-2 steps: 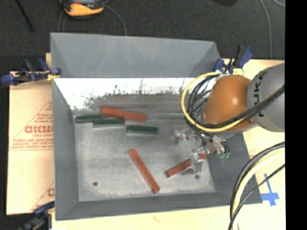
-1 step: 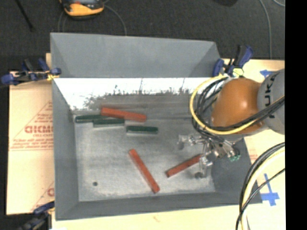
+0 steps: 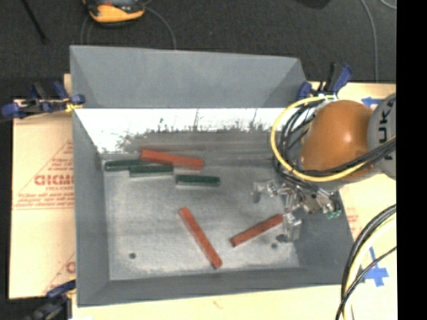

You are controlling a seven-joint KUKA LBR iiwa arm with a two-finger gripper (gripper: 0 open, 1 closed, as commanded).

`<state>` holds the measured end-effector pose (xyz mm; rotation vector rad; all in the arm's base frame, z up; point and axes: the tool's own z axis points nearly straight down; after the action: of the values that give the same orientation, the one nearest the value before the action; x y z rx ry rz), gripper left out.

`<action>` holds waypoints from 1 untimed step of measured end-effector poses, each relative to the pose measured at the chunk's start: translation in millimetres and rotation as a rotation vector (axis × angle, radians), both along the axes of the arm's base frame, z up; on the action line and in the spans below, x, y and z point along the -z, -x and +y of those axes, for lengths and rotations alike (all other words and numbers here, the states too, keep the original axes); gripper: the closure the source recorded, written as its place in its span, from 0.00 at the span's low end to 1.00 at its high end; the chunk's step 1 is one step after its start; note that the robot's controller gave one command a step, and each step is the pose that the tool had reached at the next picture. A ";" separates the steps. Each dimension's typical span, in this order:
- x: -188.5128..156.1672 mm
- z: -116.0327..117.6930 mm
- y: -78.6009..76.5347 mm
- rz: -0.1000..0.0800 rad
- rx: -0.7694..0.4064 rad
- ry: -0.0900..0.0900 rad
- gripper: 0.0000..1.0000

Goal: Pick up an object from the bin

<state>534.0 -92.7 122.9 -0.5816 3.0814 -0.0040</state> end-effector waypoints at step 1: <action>34.6 3.4 4.0 0.002 -0.240 0.001 0.00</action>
Offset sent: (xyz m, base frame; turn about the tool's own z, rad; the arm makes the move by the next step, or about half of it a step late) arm 0.0204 0.0006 -0.0529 -0.4129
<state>530.0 -89.2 88.2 -0.9466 2.9913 -0.0035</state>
